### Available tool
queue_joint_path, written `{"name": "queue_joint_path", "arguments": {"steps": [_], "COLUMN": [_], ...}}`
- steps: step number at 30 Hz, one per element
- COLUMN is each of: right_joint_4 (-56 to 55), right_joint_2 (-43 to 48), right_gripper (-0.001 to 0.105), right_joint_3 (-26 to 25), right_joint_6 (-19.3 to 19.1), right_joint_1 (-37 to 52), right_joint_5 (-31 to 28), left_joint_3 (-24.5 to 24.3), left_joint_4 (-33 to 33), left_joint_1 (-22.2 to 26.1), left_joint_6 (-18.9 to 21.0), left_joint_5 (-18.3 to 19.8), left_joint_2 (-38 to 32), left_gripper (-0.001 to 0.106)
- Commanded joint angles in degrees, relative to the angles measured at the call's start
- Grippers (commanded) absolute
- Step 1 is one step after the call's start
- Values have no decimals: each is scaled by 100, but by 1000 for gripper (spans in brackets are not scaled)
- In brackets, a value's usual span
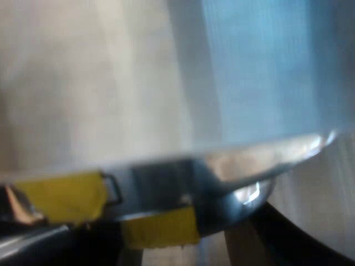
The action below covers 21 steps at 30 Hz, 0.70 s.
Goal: Put the handle in the coffee machine
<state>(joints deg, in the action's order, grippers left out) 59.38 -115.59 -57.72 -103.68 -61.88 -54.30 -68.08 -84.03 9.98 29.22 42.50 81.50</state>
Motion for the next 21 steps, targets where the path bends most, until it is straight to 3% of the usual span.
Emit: {"name": "queue_joint_path", "arguments": {"steps": [1,4,9,12,21], "right_joint_4": [171,173,173,173,-20], "right_joint_2": [130,130,130,130,130], "right_gripper": [38,38,38,38,38], "right_joint_3": [-102,-102,-102,-102,-85], "right_joint_6": [-119,-119,-138,-196,-194], "right_joint_1": [54,54,54,54,28], "right_joint_5": [264,308,308,308,464], "left_joint_3": [461,666,829,829,1120], "left_joint_4": [371,922,1735,1873,2161], "left_joint_1": [-127,-397,-1026,-1197,-1313], "left_joint_6": [390,876,1891,2456,3209], "left_joint_5": [66,-166,-1143,-1335,-1636], "left_joint_2": [-269,-485,-814,-928,-1196], "left_gripper": [0,0,0,0,0]}}
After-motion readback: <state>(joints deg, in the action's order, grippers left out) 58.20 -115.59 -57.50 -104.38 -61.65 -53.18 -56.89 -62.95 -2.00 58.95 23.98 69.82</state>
